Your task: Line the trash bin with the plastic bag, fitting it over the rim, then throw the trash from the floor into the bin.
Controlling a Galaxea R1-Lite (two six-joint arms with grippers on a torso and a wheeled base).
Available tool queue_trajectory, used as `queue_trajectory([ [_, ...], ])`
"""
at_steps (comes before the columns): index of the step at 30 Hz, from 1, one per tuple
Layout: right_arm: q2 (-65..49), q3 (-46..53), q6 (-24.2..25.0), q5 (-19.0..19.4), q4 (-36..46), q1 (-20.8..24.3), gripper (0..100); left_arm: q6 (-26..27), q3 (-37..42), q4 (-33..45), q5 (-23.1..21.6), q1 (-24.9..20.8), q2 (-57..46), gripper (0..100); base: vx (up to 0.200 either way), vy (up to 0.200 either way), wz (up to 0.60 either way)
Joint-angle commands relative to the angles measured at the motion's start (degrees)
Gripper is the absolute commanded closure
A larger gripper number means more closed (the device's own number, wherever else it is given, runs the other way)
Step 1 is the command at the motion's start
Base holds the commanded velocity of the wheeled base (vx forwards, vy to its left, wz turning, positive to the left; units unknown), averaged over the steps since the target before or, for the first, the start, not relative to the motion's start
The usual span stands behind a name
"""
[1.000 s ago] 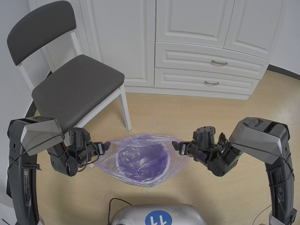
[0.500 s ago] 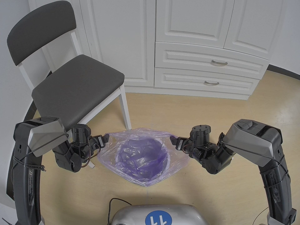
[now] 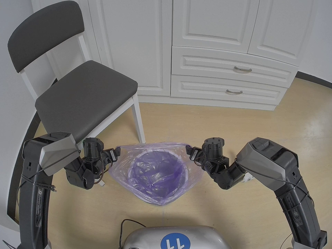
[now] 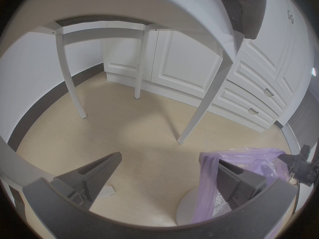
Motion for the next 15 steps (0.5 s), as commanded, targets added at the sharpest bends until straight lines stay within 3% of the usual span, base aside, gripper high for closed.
queue_trajectory([
  [1,3.5,-4.4,0.7,-0.7,3.5,0.1,0,0.1,-2.8,0.2,1.2,0.1,3.5,0,0.0,0.0,0.0],
  [6,3.5,-6.4,1.7,-1.5,9.5,-0.5,0,0.4,-3.6,1.5,1.3,0.1,4.5,0,0.0,0.0,0.0],
  [15,1.9,-7.0,2.1,-1.5,17.3,-0.9,0,2.1,-2.4,12.0,2.2,1.0,2.2,0,0.0,0.0,0.0],
])
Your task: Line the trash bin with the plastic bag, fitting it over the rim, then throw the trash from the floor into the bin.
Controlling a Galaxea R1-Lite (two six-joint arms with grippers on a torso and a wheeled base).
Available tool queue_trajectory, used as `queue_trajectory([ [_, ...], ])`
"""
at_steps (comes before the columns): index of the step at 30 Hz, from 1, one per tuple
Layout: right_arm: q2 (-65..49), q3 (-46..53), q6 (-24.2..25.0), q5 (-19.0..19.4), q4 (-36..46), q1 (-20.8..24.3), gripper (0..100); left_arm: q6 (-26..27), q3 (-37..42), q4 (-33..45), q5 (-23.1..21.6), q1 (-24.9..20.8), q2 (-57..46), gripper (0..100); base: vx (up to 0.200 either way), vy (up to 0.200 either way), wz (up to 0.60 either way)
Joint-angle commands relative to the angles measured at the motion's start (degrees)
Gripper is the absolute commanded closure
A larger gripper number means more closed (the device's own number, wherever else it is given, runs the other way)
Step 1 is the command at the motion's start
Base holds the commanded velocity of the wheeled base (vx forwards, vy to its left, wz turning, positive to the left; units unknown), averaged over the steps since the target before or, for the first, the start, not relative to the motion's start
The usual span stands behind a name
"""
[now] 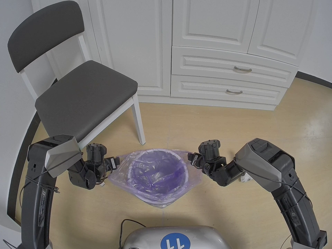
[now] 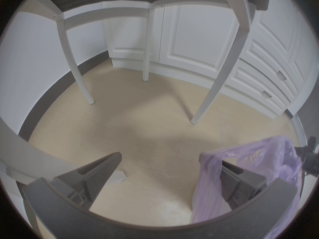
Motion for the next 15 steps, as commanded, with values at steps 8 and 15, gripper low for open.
queue_trajectory([
  [8,-4.6,2.5,-0.6,0.0,14.1,-0.4,0,8.6,11.6,2.8,-5.8,1.7,-6.7,0,0.0,0.0,0.0],
  [15,-6.1,3.6,-0.1,0.0,13.9,-0.4,0,9.3,11.8,1.7,-6.6,1.7,-6.1,0,0.0,0.0,0.0],
])
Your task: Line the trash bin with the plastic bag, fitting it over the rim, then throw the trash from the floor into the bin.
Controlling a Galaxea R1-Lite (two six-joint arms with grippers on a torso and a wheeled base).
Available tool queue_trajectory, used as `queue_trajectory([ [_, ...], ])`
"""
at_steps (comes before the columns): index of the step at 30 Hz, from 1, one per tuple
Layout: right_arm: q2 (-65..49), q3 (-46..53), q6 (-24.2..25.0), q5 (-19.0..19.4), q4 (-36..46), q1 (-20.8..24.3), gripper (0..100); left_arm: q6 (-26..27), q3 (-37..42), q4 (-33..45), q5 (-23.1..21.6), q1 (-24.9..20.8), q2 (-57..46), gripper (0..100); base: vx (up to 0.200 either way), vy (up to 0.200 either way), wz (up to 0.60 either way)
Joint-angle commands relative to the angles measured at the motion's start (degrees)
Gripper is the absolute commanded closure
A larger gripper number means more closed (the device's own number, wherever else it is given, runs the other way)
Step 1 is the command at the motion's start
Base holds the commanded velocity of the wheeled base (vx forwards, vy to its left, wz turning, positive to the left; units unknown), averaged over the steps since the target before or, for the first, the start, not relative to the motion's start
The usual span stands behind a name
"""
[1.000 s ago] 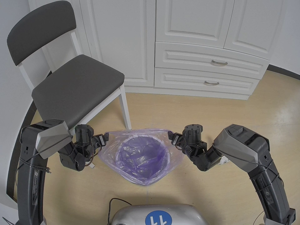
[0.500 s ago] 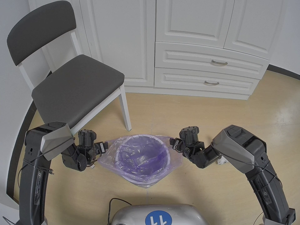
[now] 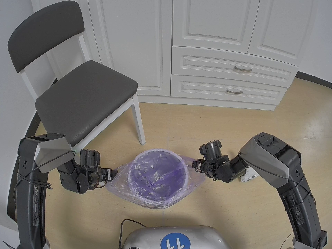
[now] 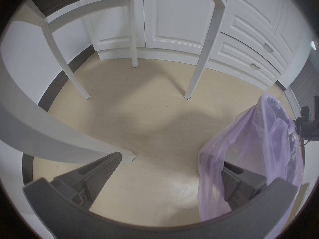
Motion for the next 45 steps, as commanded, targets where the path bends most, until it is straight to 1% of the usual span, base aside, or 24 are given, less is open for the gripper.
queue_trajectory([
  [1,-2.7,1.0,0.4,0.0,-0.7,0.0,0,-0.4,0.3,-0.4,-0.1,0.1,-1.1,0,0.0,0.0,0.0],
  [5,-6.0,4.3,-0.5,0.3,-1.5,0.0,0,-0.2,1.4,-1.9,0.0,0.2,-2.3,0,0.0,0.0,0.0],
  [11,-8.9,7.1,-2.5,0.3,-1.5,0.2,0,0.2,5.4,-2.5,-0.2,-0.7,-6.9,0,0.0,0.0,0.0],
  [14,-9.6,8.2,-2.7,0.1,-1.5,0.5,0,0.2,7.9,-3.1,-0.3,-2.3,-9.7,0,0.0,0.0,0.0],
  [16,-9.8,8.9,-3.0,0.1,-1.6,0.9,0,0.3,10.9,-4.4,-0.6,-4.4,-11.2,0,0.0,0.0,0.0],
  [17,-9.8,8.9,-3.0,0.1,-1.6,0.9,0,0.3,10.9,-4.4,-0.6,-4.4,-11.2,0,0.0,0.0,0.0],
  [19,-9.8,9.4,-3.7,0.0,-1.5,1.2,0,0.7,13.8,-6.9,-1.0,-6.2,-11.4,0,0.0,0.0,0.0],
  [21,-9.8,9.5,-3.8,0.0,-1.6,1.2,0,0.8,14.0,-7.0,-1.0,-6.2,-11.4,0,0.0,0.0,0.0],
  [22,-10.1,10.5,-4.4,0.1,-1.5,1.3,0,3.5,17.7,-8.1,-1.2,-7.0,-11.3,0,0.0,0.0,0.0],
  [24,-10.5,11.3,-5.3,0.1,-1.6,1.3,0,7.0,20.6,-8.2,-3.7,-6.9,-11.2,0,0.0,0.0,0.0],
  [25,-10.7,11.6,-5.5,0.3,-1.6,1.3,0,8.4,21.4,-8.2,-5.3,-6.6,-11.1,0,0.0,0.0,0.0],
  [27,-11.2,12.7,-6.3,0.5,-1.6,1.4,0,13.1,23.4,-8.2,-10.1,-5.9,-10.7,0,0.0,0.0,0.0],
  [28,-11.5,13.1,-6.5,0.6,-1.6,1.6,0,15.2,23.5,-8.1,-11.5,-5.2,-10.5,0,0.0,0.0,0.0],
  [30,-11.7,13.4,-6.9,0.7,-1.6,1.7,0,20.1,22.8,-7.5,-13.2,-3.8,-9.2,0,0.0,0.0,0.0],
  [31,-11.7,13.5,-6.9,0.7,-1.5,1.7,0,23.6,21.8,-7.5,-13.8,-3.0,-7.8,0,0.0,0.0,0.0],
  [33,-11.7,13.5,-6.9,0.7,-1.5,1.7,0,24.6,21.4,-7.3,-13.9,-2.8,-7.2,0,0.0,0.0,0.0],
  [34,-12.0,13.9,-7.1,0.7,-1.5,1.7,0,28.4,19.0,-5.7,-14.0,-2.0,-5.3,0,0.0,0.0,0.0],
  [38,-12.5,14.4,-7.6,0.7,-1.6,1.7,0,32.3,14.1,3.9,-14.3,-0.9,-5.4,0,0.0,0.0,0.0],
  [39,-12.5,14.4,-7.6,0.7,-1.6,1.7,0,32.3,14.1,3.9,-14.3,-0.9,-5.4,0,0.0,0.0,0.0],
  [40,-12.5,14.6,-7.6,0.7,-1.5,1.7,0,34.6,10.1,9.5,-14.5,-0.4,-5.4,0,0.0,0.0,0.0],
  [42,-12.4,14.7,-7.6,0.7,-1.5,1.7,0,36.8,4.6,15.2,-14.5,0.4,-4.9,0,0.0,0.0,0.0],
  [44,-12.4,14.9,-7.7,0.8,-1.5,1.7,0,37.1,3.1,16.6,-14.5,0.4,-4.9,0,0.0,0.0,0.0],
  [45,-12.4,15.6,-8.6,1.4,-1.5,1.6,0,37.2,-3.1,21.7,-14.4,0.5,-4.3,0,0.0,0.0,0.0],
])
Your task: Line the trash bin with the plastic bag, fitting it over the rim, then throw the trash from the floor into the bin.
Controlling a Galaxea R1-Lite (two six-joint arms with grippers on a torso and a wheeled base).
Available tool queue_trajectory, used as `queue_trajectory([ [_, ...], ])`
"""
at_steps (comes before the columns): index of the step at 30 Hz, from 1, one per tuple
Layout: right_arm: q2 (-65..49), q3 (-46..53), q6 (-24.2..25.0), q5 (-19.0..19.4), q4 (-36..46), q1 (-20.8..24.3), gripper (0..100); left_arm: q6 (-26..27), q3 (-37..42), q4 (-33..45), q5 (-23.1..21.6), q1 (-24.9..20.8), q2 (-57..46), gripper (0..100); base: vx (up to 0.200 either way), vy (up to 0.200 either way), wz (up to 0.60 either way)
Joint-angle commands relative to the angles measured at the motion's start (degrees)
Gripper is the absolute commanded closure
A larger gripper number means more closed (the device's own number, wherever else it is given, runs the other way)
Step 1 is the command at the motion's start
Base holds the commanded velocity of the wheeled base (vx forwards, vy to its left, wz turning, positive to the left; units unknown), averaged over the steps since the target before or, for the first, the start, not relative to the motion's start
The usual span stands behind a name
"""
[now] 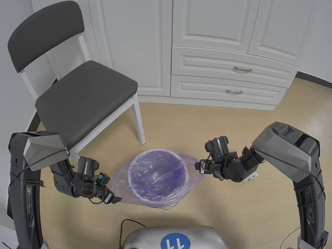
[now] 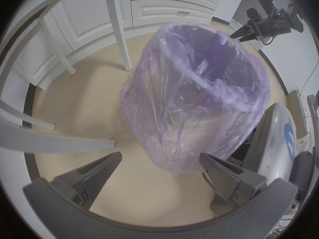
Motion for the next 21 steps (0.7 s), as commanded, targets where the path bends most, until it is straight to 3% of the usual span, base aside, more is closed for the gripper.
queue_trajectory([
  [1,-0.4,1.5,-1.5,0.8,0.0,-0.1,0,2.7,-15.3,11.4,-0.3,1.6,2.5,0,0.0,0.0,0.0],
  [3,-0.5,2.3,-2.3,1.0,0.0,-0.1,0,2.6,-22.6,15.8,0.2,1.7,4.8,0,0.0,0.0,0.0],
  [14,-0.5,3.4,-3.6,1.1,0.0,-0.2,0,2.0,-43.7,29.3,3.8,2.2,11.4,0,0.0,0.0,0.0],
  [20,-0.4,3.4,-3.9,1.1,-0.1,-0.2,0,0.3,-49.8,29.5,7.7,2.2,15.0,0,0.0,0.0,0.0],
  [21,-0.3,3.4,-3.9,1.1,0.0,-0.2,0,-2.2,-51.4,29.5,8.4,1.7,16.2,0,0.0,0.0,0.0],
])
